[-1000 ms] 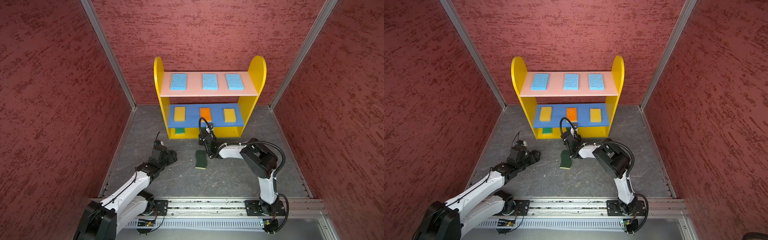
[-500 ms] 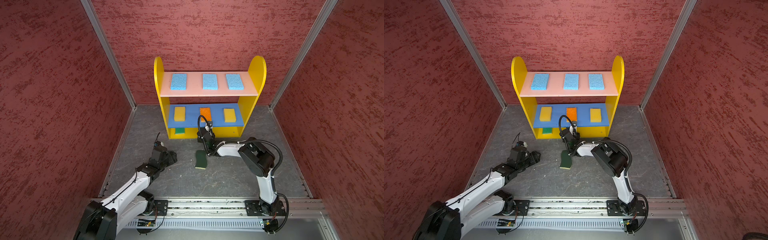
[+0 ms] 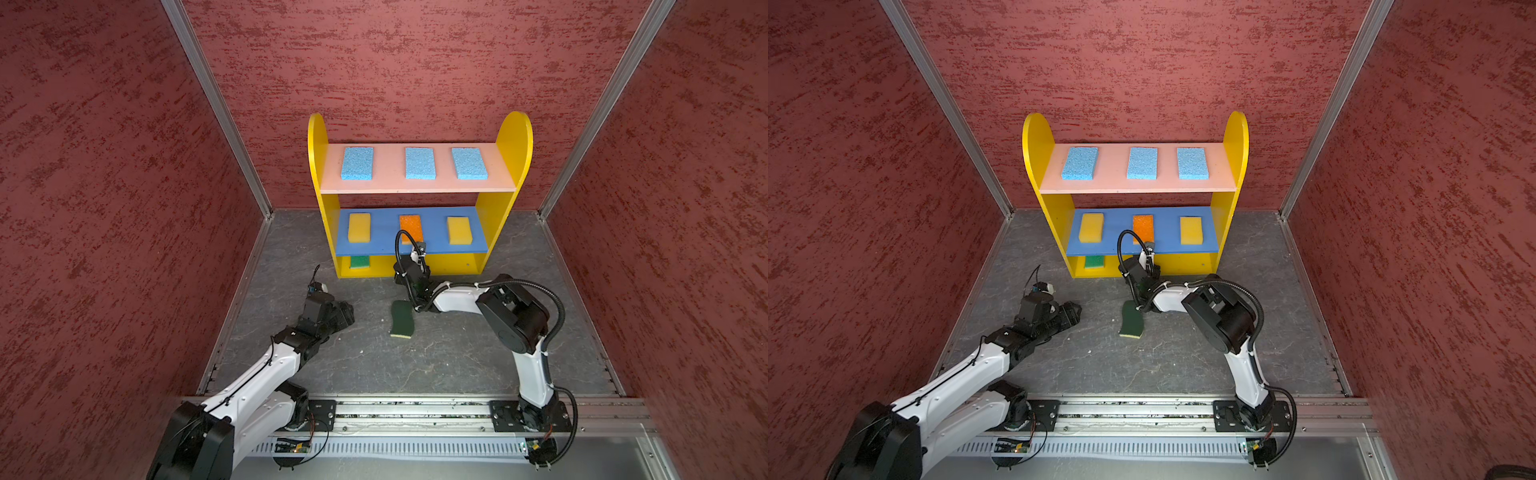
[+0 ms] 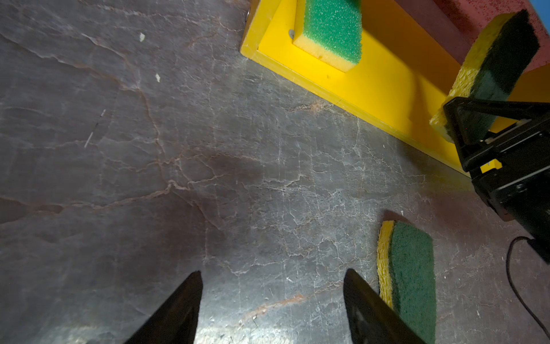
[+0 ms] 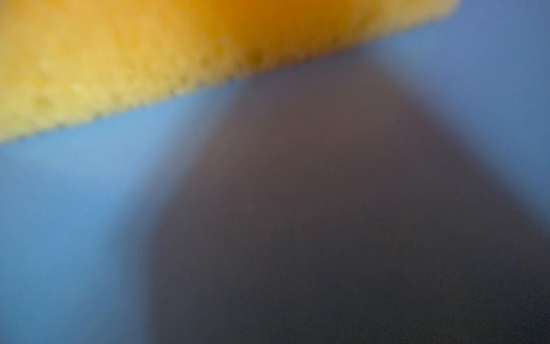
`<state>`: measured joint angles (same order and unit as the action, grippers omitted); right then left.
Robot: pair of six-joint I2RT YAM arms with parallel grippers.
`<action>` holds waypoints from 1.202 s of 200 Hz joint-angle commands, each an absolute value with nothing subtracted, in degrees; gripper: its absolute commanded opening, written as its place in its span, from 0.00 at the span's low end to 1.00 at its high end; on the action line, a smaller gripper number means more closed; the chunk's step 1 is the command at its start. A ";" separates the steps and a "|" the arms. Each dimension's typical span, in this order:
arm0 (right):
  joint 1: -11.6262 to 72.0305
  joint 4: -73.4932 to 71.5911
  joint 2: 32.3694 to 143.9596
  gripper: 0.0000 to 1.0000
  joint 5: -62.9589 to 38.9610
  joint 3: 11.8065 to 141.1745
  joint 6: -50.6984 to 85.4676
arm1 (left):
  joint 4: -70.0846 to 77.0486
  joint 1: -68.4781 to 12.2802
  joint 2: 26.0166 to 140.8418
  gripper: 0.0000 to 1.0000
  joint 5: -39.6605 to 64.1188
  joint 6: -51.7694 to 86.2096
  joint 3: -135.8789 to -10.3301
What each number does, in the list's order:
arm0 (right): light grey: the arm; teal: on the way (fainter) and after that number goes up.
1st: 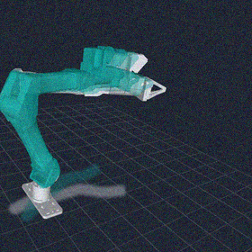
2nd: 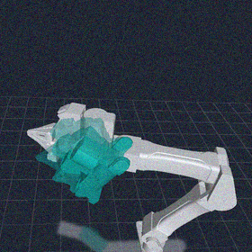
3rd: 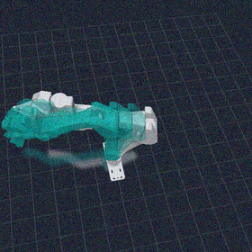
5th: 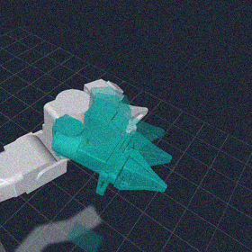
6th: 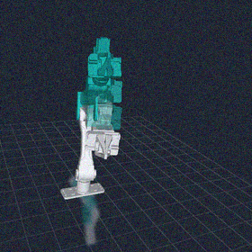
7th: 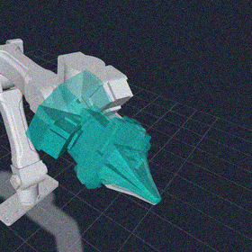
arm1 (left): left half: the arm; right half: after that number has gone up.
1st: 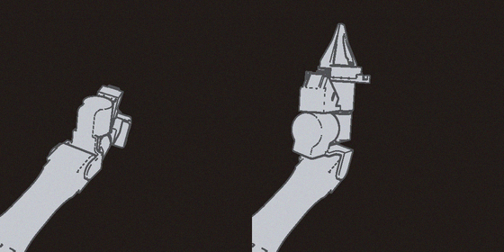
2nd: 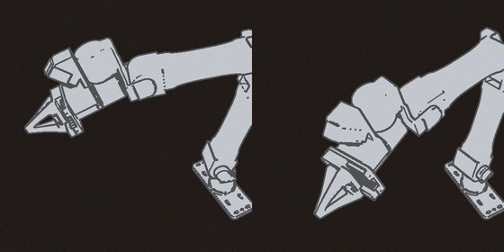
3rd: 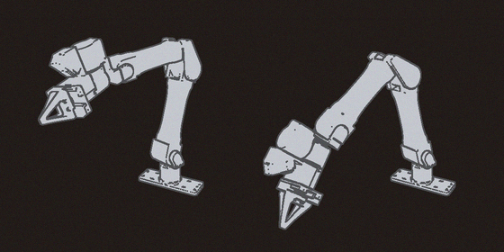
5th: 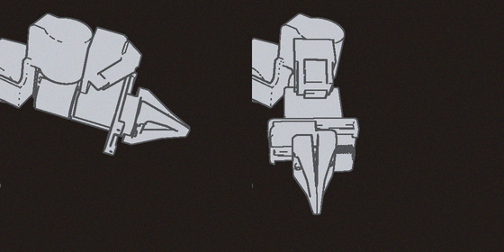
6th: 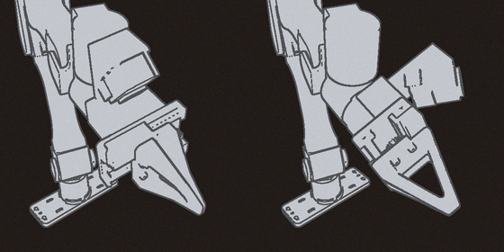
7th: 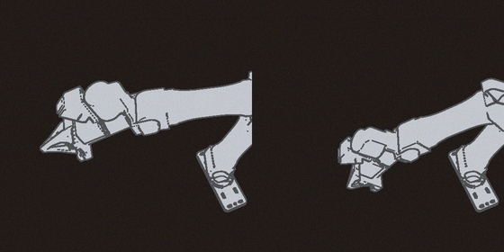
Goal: Arrange cleaning sponges on a shelf
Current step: Place the cleaning sponge at the shelf.
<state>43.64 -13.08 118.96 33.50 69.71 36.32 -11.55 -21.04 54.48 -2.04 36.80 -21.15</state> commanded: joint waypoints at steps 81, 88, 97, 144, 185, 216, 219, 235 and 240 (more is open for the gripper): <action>41.97 -4.81 122.14 0.71 31.73 72.25 37.16 | -14.44 -20.44 51.02 0.75 -3.86 36.65 -21.30; 41.95 -4.83 121.93 0.71 31.64 72.08 36.89 | -14.89 -20.48 50.37 0.75 -4.02 36.57 -21.48; 42.01 -4.91 121.59 0.71 31.51 72.07 36.41 | -15.58 -20.34 49.65 0.75 -4.22 36.50 -21.68; 42.34 -9.37 116.17 0.72 31.55 67.63 34.19 | -19.36 -20.39 45.05 0.75 -4.72 36.65 -21.92; 44.10 -9.66 112.56 0.73 32.34 64.85 33.10 | -22.51 -20.46 41.28 0.75 -5.26 36.66 -21.97; 46.33 -11.45 108.37 0.74 34.14 61.19 31.97 | -24.61 -20.45 39.95 0.75 -5.95 36.50 -22.68; 46.52 -11.55 107.83 0.74 34.23 60.72 31.91 | -24.75 -20.45 39.94 0.75 -5.97 36.50 -22.74; 46.91 -11.69 105.08 0.75 34.40 58.35 32.55 | -25.12 -20.52 39.71 0.75 -5.72 36.30 -22.96; 47.06 -11.76 104.07 0.75 34.57 57.55 32.75 | -25.21 -20.57 39.62 0.75 -5.68 36.29 -22.94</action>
